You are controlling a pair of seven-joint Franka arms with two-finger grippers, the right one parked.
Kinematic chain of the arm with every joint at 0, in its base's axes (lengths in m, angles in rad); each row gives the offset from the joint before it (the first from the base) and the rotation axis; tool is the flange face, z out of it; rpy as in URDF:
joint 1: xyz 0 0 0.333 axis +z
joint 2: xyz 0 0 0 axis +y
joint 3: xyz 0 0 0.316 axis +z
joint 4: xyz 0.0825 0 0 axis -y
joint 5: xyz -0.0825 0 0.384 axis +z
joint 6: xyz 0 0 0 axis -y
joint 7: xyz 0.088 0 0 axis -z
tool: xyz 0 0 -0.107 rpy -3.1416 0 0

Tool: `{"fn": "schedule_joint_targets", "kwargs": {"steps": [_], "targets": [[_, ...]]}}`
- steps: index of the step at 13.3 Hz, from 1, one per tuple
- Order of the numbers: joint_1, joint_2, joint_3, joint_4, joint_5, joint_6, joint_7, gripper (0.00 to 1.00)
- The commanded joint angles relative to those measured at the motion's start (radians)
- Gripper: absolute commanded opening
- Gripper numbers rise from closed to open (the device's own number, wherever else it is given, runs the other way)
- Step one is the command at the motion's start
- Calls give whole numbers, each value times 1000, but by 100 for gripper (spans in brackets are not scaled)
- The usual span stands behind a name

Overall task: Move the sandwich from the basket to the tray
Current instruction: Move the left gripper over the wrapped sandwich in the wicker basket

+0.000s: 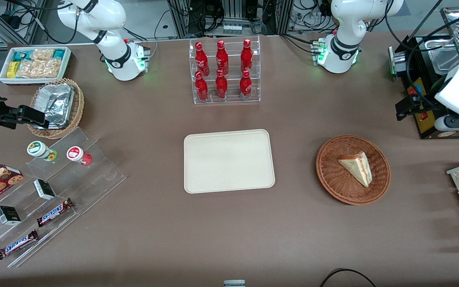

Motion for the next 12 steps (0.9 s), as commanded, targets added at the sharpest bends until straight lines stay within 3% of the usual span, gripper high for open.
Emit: {"fn": "schedule_joint_targets", "kwargs": {"steps": [1,5,9,12], "targets": [[4,-7,4,15,-10,-29,6,100],[11,16,4,-27,-3,5,-9,100],[28,-25,4,-253,-1,208,-30,100],[28,-74,1,-469,-1,443,-196,100]]}}
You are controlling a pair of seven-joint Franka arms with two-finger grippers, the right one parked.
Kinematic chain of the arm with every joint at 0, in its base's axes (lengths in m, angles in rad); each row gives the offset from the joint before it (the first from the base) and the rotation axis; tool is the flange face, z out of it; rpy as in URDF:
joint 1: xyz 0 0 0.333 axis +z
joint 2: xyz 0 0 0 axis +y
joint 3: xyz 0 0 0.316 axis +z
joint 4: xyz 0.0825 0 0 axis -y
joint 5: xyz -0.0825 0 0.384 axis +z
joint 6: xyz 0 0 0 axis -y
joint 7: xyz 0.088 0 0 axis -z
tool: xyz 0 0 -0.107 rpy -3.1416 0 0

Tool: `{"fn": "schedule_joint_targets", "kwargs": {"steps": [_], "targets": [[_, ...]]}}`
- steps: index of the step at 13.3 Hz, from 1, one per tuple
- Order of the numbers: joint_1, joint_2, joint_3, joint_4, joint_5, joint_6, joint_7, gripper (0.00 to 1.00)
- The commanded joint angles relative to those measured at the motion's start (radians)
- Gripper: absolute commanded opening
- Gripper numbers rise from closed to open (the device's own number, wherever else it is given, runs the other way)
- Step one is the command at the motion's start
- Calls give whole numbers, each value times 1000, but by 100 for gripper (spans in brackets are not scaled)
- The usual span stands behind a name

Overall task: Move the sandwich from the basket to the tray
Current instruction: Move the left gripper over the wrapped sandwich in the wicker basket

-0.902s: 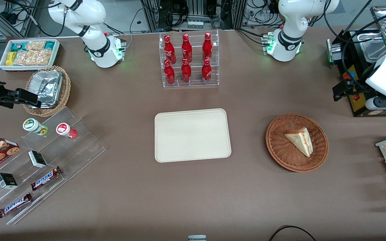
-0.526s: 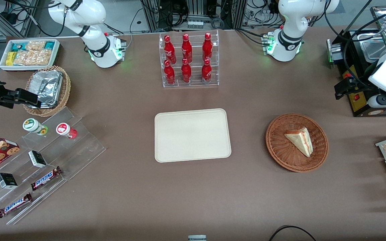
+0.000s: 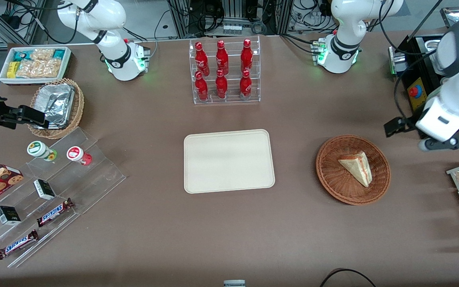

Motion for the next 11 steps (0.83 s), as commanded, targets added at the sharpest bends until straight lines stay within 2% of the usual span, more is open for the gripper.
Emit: {"fn": "schedule_joint_targets", "kwargs": {"steps": [1,4,11], "targets": [[8,-97,-9,-225,-1,202,-153,100],[8,-106,-10,-351,-1,376,-317,100],[6,58,-12,-396,-3,620,-438,100]]}}
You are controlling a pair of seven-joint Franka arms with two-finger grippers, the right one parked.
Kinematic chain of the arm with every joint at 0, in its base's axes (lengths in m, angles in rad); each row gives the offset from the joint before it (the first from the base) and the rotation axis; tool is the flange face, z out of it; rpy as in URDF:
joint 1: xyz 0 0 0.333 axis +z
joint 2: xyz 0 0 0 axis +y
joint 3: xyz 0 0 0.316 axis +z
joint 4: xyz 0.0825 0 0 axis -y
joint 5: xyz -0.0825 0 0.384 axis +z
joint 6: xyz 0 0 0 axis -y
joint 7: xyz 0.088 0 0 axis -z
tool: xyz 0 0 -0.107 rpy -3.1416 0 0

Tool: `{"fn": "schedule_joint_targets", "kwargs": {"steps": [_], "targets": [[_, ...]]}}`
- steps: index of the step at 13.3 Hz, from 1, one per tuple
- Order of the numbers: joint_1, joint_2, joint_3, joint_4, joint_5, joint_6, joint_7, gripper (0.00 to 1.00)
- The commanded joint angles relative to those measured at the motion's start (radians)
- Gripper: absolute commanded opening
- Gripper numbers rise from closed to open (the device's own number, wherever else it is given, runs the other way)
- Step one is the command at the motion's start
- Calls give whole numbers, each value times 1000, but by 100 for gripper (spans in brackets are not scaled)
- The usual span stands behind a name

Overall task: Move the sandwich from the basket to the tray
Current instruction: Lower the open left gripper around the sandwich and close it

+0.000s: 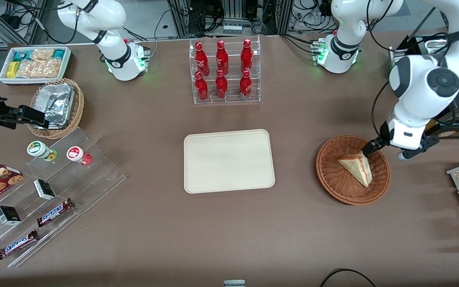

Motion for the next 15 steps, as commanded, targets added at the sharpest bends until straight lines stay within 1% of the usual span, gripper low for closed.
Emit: {"fn": "schedule_joint_targets", "kwargs": {"steps": [1,6,9,14,15], "targets": [[8,71,-10,-6,-3,98,-55,100],[6,151,-10,-21,-3,174,-56,100],[8,174,-10,-82,-3,276,-56,100],[8,192,-8,-104,-3,290,-53,100],[8,194,-8,-103,-3,290,-53,98]]}}
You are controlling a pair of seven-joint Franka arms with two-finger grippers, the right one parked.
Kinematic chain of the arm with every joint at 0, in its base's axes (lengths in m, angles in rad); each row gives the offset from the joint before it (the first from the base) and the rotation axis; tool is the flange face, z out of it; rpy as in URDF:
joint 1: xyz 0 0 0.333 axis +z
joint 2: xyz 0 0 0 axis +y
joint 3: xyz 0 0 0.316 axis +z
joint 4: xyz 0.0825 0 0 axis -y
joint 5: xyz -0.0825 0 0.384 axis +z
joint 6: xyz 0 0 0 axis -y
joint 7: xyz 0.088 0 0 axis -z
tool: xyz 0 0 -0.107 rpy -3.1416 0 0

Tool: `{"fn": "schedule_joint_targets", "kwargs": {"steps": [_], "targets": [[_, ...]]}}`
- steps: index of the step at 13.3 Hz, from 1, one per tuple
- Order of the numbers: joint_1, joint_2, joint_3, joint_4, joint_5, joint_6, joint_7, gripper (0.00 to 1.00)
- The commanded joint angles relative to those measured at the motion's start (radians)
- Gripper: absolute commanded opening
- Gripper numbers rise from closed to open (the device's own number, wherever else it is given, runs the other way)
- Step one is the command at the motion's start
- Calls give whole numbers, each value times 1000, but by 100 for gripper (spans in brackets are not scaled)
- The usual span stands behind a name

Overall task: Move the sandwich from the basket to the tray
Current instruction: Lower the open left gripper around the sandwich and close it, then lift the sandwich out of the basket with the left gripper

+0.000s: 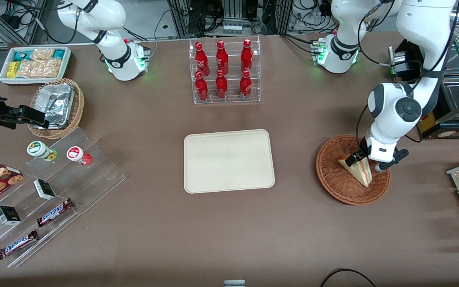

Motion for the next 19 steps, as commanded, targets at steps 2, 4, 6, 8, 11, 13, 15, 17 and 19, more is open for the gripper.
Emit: {"fn": "schedule_joint_targets", "kwargs": {"steps": [2,4,6,8,11,13,15,17,19], "targets": [[8,-1,-7,-10,-3,22,-17,35],[8,-1,-4,-4,-3,22,-17,11],[8,-4,-4,2,-3,22,-15,10],[2,-33,-5,10,-3,16,-10,10],[-14,-133,-39,20,-3,-68,-12,10],[-21,-168,-83,115,-3,-256,-13,10],[-37,-164,-143,242,-3,-454,-27,10],[-63,-152,-209,322,-3,-545,-82,10],[-133,-127,-250,364,-3,-548,-160,10]]}}
